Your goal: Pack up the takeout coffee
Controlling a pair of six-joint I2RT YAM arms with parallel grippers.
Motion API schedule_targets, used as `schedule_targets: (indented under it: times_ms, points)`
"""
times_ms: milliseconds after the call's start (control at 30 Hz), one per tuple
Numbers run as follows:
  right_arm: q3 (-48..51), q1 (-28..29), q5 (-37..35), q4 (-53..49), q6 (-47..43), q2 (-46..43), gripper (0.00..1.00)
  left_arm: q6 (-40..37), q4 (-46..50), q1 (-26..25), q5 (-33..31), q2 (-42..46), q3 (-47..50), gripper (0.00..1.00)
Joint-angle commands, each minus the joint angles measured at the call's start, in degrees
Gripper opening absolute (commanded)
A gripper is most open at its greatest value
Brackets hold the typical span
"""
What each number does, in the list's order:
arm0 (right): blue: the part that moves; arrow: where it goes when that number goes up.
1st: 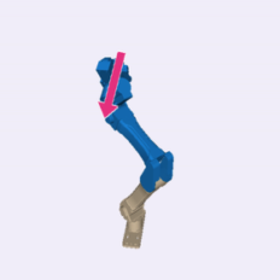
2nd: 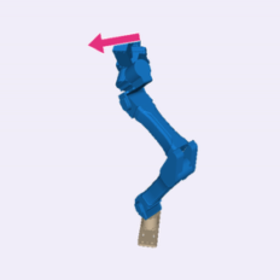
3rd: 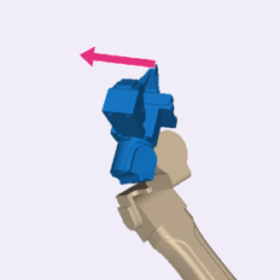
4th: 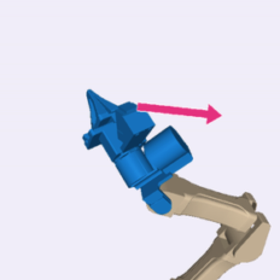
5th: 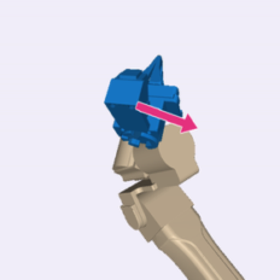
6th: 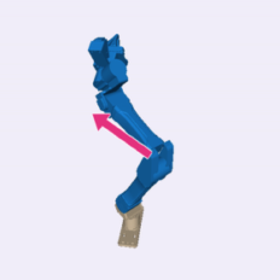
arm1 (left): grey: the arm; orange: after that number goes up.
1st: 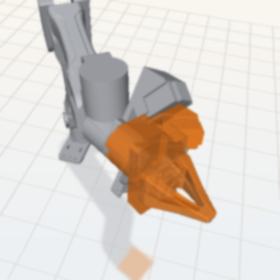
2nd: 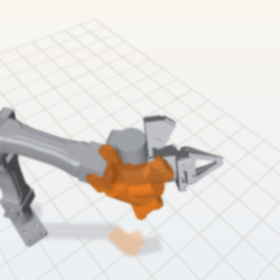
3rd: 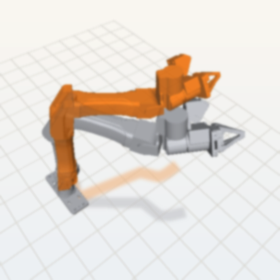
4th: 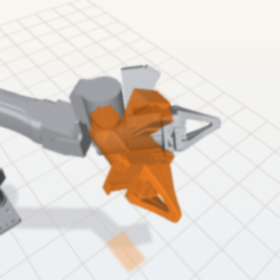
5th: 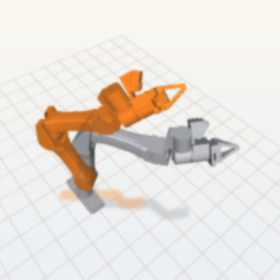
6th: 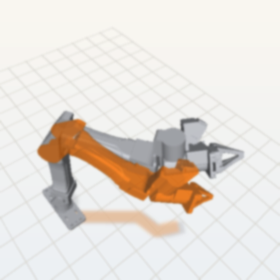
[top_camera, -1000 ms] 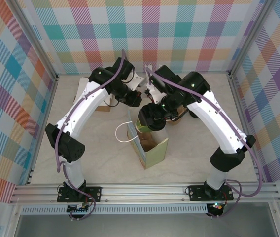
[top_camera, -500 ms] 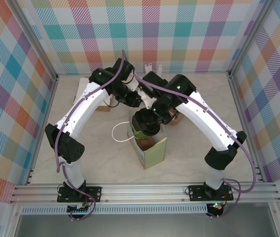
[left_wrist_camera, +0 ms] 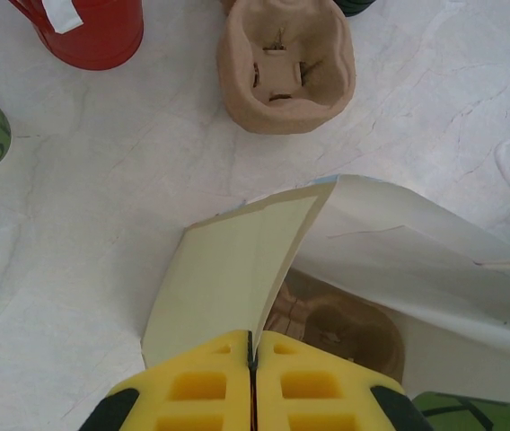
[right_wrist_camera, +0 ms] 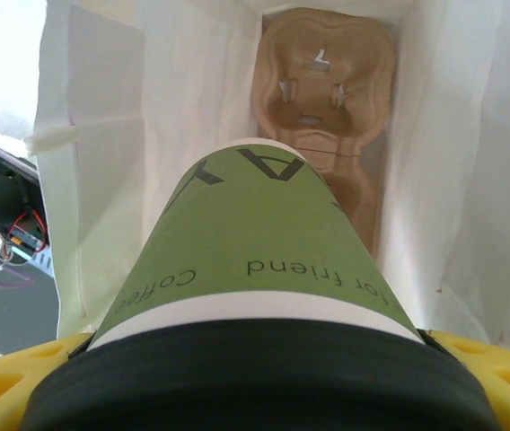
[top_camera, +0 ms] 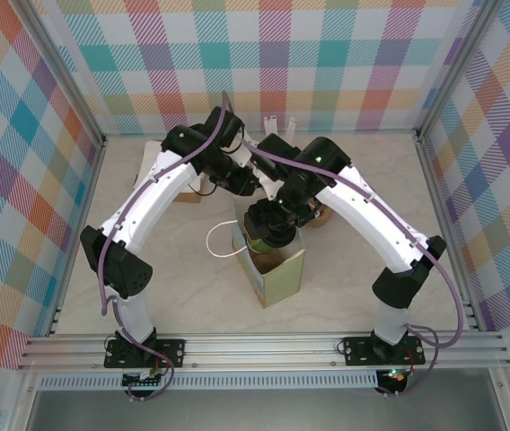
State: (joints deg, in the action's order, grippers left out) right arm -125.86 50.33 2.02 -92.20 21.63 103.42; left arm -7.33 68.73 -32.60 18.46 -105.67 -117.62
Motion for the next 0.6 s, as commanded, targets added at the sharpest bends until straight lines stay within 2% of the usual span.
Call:
schedule_targets:
  times_ms: [0,567]
  points:
    - [0.8,-0.1,-2.0,-10.1,-0.8,0.2,0.73,-1.3,0.0,-0.6,0.6,1.7,0.8,0.07]
    - [4.9,0.2,-3.2,-10.1,-1.8,2.5,0.73,0.8,-0.5,-0.5,0.4,2.1,1.9,0.09]
